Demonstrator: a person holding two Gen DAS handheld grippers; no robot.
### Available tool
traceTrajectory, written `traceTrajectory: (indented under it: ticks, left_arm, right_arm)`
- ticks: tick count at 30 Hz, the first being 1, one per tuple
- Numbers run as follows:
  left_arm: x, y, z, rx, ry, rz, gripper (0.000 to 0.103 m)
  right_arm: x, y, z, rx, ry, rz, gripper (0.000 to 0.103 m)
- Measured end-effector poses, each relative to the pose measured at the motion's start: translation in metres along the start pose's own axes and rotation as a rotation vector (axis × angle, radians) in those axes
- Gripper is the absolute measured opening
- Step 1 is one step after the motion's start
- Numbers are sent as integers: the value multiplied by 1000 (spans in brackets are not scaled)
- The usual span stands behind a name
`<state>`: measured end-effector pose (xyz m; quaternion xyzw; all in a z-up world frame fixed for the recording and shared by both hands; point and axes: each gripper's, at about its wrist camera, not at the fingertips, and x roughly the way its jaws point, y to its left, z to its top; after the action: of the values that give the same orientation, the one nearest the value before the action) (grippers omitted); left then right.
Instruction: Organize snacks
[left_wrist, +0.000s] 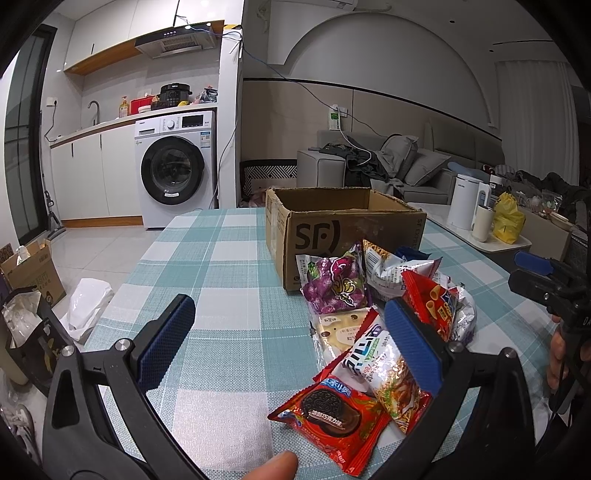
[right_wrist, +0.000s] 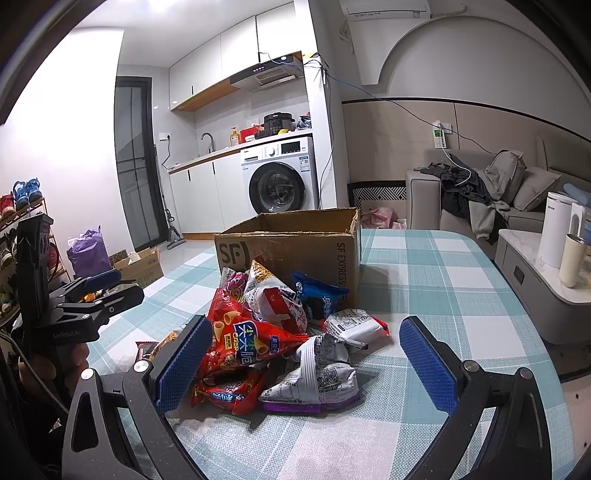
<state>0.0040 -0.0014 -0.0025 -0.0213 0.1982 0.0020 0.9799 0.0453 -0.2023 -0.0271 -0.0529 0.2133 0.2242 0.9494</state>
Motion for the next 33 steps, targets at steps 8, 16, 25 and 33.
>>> traceTrajectory:
  ticks: [8,16,25,33]
  left_arm:
    - [1,0,0,1,0,0,102]
    - [1,0,0,0,1,0,102]
    - [-4,2,-1,3,1,4,102]
    - [-3,6,-1,0,4,4,102]
  right_arm:
    - [1,0,0,0,-1,-1,103]
    - [2,0,0,-1,-1,-1,103]
    - [1,1,0,0,0,0,103]
    - [2,0,1,0,4,-9,103]
